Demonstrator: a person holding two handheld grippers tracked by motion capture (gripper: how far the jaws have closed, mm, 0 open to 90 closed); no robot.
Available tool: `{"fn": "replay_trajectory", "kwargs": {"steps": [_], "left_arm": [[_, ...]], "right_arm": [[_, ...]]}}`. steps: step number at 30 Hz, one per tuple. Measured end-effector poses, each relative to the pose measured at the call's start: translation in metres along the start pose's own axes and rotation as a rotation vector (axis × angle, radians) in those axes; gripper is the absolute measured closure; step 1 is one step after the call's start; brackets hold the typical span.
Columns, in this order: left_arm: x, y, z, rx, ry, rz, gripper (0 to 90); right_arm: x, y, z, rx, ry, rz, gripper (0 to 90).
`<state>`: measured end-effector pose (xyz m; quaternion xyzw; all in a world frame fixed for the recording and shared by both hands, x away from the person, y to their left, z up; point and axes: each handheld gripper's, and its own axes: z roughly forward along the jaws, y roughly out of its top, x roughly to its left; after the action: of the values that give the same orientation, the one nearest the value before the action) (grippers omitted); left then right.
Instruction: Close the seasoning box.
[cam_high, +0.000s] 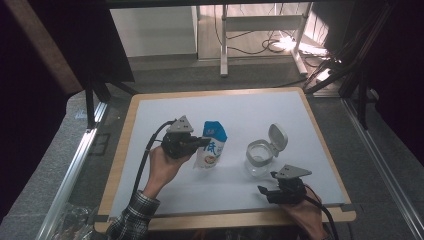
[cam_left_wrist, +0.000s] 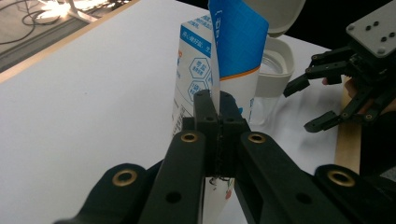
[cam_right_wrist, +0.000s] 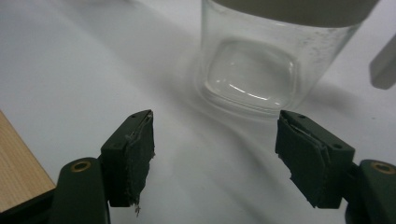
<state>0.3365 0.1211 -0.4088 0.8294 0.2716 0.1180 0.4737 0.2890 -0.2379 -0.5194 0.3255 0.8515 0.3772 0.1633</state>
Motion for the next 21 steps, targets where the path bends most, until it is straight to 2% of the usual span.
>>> {"fn": "replay_trajectory", "kwargs": {"steps": [8,21], "left_arm": [[-0.012,0.002,0.002,-0.001,-0.033,0.015,90.0],[-0.027,0.008,0.006,0.005,-0.068,0.029,90.0]], "right_arm": [[0.007,0.003,-0.001,-0.034,0.029,0.027,28.8],[0.023,0.007,0.014,-0.036,0.056,-0.031,28.9]]}}
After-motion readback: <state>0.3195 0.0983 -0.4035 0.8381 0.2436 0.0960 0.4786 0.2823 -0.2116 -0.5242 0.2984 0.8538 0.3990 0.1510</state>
